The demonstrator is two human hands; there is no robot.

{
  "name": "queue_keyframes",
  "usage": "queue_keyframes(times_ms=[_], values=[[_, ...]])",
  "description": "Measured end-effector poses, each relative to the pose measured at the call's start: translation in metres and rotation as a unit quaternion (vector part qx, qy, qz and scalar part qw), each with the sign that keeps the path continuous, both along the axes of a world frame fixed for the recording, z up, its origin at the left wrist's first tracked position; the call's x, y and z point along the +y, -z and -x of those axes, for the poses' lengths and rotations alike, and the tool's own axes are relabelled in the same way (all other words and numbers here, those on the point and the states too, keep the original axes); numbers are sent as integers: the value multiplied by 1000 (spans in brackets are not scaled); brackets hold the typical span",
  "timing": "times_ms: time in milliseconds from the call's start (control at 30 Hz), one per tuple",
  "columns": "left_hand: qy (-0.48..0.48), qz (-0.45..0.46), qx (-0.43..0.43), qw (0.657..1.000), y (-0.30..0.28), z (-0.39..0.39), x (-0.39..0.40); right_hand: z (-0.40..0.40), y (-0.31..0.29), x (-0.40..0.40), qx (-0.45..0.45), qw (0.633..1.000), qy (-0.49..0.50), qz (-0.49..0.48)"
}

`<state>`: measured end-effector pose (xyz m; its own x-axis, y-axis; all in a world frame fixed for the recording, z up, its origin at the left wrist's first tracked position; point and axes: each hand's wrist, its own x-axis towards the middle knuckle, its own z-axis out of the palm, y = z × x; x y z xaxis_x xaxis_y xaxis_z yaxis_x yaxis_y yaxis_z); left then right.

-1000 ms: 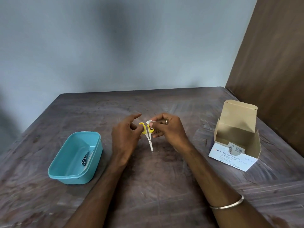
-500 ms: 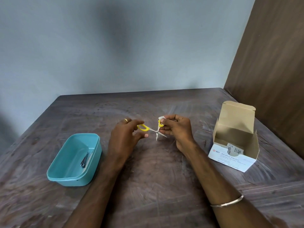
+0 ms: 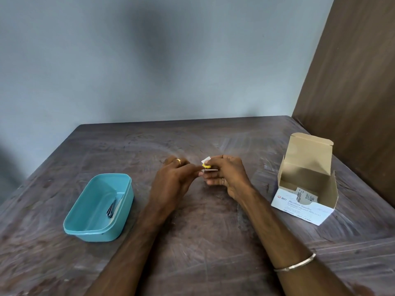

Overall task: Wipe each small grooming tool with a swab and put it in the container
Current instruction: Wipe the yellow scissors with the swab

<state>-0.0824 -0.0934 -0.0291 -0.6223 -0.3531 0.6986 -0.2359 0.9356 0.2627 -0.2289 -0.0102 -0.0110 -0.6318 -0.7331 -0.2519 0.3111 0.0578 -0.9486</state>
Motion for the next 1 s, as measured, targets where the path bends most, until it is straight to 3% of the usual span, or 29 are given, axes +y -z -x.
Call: queue_keyframes(times_ms=[133, 233, 333, 567, 1000], values=[[24, -158, 87, 983, -5, 1, 4, 3, 3, -2, 45, 998, 33, -16], [15, -364, 135, 921, -7, 4, 5, 10, 1, -1, 81, 992, 85, 35], [17, -461, 145, 875, -5, 3, 3, 13, -5, 4, 107, 989, 46, 91], [-5, -500, 126, 857, -2, 6, 5, -1, -6, 2, 167, 981, -51, 80], [7, -512, 128, 850, 7, 8, 7, -4, 4, 0, 224, 969, -94, 45]])
